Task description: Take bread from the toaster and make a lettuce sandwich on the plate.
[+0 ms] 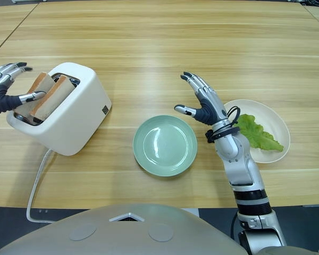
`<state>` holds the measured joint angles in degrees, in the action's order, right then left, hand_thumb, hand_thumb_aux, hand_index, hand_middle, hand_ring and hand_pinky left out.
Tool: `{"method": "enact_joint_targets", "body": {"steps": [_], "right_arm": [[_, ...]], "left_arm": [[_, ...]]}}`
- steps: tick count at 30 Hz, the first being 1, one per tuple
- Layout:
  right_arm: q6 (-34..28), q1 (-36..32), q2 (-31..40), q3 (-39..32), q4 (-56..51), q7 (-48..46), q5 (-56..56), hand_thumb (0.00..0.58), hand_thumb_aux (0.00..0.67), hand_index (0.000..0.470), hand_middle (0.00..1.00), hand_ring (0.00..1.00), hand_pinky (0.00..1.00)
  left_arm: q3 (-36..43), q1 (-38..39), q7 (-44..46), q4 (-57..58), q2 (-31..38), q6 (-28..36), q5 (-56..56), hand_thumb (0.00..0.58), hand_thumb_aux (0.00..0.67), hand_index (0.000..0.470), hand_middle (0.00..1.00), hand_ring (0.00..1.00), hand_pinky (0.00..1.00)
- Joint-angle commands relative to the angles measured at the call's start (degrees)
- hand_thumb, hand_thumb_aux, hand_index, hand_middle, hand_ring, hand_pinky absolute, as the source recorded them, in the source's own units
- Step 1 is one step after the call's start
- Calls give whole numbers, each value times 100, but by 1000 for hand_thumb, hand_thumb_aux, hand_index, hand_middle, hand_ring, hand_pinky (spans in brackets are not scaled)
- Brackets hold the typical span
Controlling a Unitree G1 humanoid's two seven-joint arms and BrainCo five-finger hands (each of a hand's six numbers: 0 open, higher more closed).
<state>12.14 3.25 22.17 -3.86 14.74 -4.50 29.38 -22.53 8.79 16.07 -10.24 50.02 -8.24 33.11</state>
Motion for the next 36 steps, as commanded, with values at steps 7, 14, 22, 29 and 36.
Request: {"method": "enact_joint_targets", "body": {"steps": [7, 14, 22, 29, 36], "right_arm": [[4, -4, 58, -3, -28, 5, 69, 0, 0, 0, 0, 0, 0], [-87, -124, -30, -78, 34, 1, 163, 0, 0, 0, 0, 0, 0], [-344, -528, 58, 320, 313, 93, 260, 0, 0, 0, 0, 0, 0], [-370, -474, 1908, 1290, 33, -152, 1553, 0, 0, 0, 0, 0, 0], [-464, 652, 3124, 1509, -1049, -1070, 1847, 0, 0, 0, 0, 0, 0]], "left_arm": [[383, -75, -34, 178, 89, -97, -11, 580, 670, 470, 0, 0, 0], [50, -636, -203, -122, -206, 117, -858, 580, 670, 470, 0, 0, 0], [-835, -1868, 76, -1791, -601, 1000, -3642, 580, 670, 470, 0, 0, 0], [660, -1546, 821, -2897, -1118, 2483, -5591, 580, 670, 470, 0, 0, 0], [3426, -1592, 1022, -2830, -1906, 3385, -5302, 580, 670, 470, 0, 0, 0]]}}
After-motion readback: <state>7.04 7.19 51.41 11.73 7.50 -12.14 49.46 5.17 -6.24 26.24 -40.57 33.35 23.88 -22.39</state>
